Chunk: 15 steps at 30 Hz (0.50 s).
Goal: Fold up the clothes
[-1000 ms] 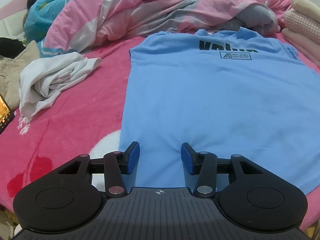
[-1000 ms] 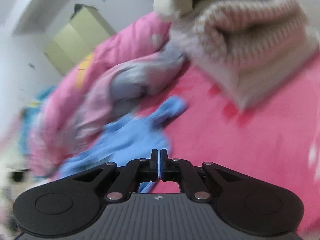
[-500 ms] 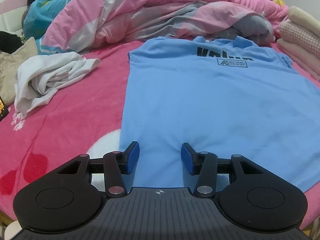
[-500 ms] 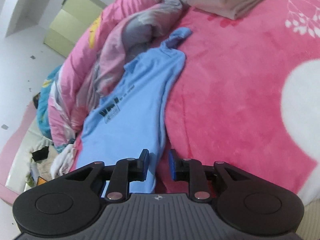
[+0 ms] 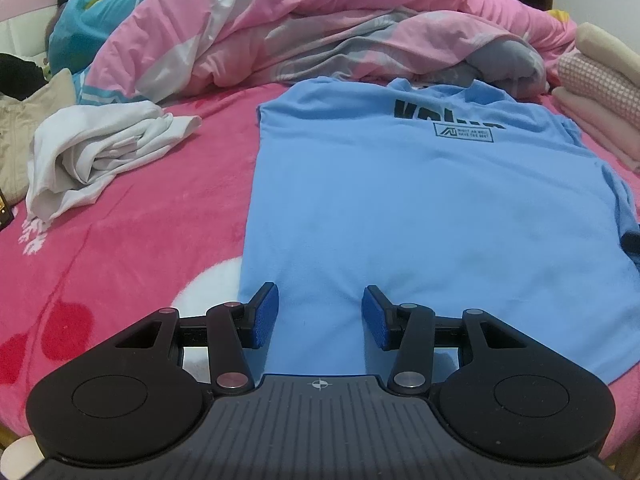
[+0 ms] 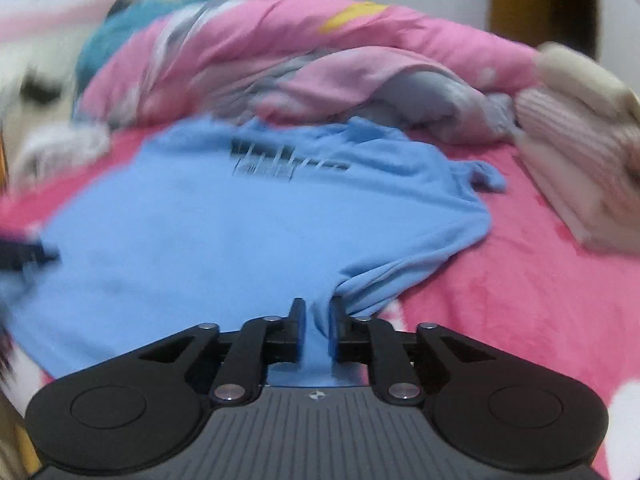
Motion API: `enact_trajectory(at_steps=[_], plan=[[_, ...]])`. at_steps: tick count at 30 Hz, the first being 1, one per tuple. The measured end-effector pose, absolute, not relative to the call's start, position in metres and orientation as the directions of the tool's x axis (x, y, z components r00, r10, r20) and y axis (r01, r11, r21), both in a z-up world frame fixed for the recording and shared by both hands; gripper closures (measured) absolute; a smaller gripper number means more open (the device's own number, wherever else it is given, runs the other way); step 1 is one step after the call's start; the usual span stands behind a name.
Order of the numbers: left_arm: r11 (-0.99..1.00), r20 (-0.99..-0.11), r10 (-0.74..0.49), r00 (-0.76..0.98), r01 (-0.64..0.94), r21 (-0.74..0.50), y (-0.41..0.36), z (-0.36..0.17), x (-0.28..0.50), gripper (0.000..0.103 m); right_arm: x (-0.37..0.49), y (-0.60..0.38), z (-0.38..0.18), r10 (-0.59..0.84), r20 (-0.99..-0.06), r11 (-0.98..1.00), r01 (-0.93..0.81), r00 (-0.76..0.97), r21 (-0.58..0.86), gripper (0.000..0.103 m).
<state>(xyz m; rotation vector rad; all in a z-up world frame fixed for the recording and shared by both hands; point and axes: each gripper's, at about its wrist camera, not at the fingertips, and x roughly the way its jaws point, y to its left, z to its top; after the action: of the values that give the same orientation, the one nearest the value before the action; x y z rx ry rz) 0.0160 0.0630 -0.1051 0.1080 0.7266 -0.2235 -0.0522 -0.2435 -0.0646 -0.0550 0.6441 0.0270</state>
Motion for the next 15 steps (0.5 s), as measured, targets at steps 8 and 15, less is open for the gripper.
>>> enact_trajectory(at_steps=[8, 15], plan=[[0.97, -0.666, -0.175, 0.725, 0.244, 0.01, 0.066, -0.106, 0.016, 0.056, -0.079, -0.309, -0.047, 0.178, -0.507, 0.93, 0.023, 0.843, 0.366, 0.054], [0.969, -0.662, -0.181, 0.727, 0.246, 0.005, 0.067, -0.106, 0.016, 0.056, -0.073, -0.377, -0.064, 0.232, -0.437, 0.674, 0.18, 0.869, 0.716, 0.06]])
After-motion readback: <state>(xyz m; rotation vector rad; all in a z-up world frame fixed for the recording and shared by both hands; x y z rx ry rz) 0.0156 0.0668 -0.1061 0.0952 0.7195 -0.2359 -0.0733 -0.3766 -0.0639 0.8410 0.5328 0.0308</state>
